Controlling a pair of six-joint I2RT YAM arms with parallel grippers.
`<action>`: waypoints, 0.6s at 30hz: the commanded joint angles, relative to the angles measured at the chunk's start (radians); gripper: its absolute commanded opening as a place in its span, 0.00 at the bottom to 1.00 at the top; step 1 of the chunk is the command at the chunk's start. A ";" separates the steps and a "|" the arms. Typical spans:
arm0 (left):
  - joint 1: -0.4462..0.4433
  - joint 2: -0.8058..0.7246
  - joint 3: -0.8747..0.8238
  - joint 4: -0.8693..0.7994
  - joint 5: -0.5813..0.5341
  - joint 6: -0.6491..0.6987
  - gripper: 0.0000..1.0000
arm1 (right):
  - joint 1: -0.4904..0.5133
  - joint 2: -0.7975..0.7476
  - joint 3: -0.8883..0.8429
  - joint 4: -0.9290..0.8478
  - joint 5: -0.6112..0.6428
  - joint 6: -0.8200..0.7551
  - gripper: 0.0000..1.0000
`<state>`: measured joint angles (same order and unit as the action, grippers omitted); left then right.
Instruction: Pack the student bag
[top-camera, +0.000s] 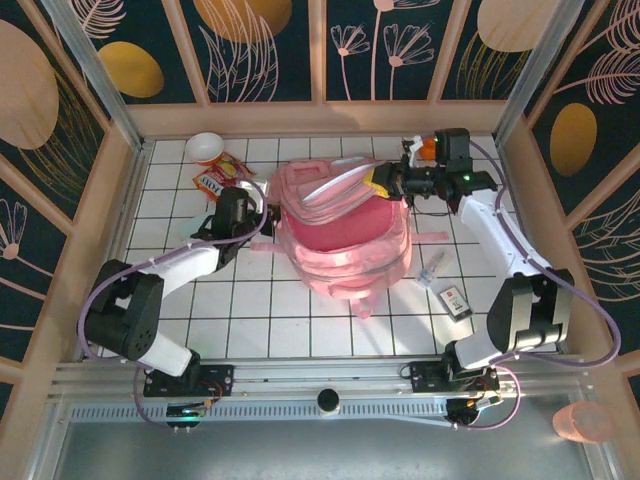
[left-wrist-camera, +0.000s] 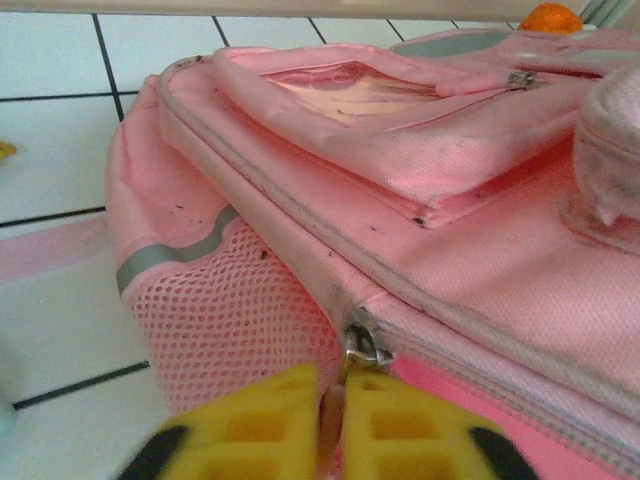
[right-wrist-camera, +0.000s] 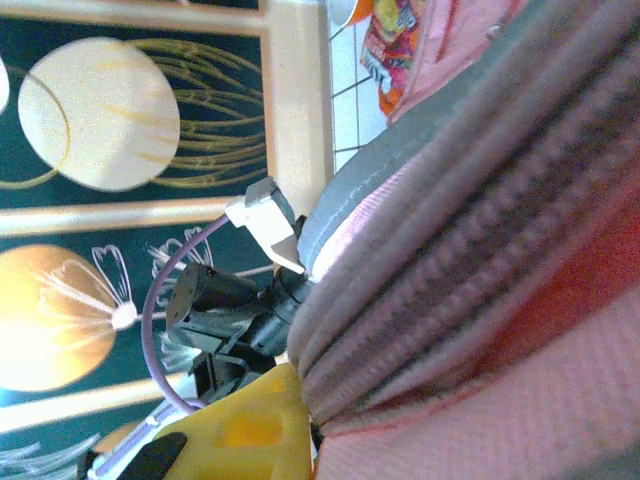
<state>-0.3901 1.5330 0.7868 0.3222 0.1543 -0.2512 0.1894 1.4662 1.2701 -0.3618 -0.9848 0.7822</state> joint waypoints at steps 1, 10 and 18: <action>0.065 -0.004 0.041 -0.064 -0.104 -0.034 0.28 | -0.018 -0.130 -0.054 0.276 0.062 0.118 0.00; 0.154 -0.181 0.044 -0.237 -0.009 0.108 0.69 | 0.058 -0.152 -0.172 0.460 0.255 0.234 0.00; 0.336 -0.201 0.087 -0.429 0.141 0.416 0.89 | 0.091 -0.158 -0.186 0.480 0.299 0.248 0.00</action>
<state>-0.0746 1.3239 0.8242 0.0265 0.2203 -0.0292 0.2722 1.3598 1.0744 -0.0315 -0.7177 1.0313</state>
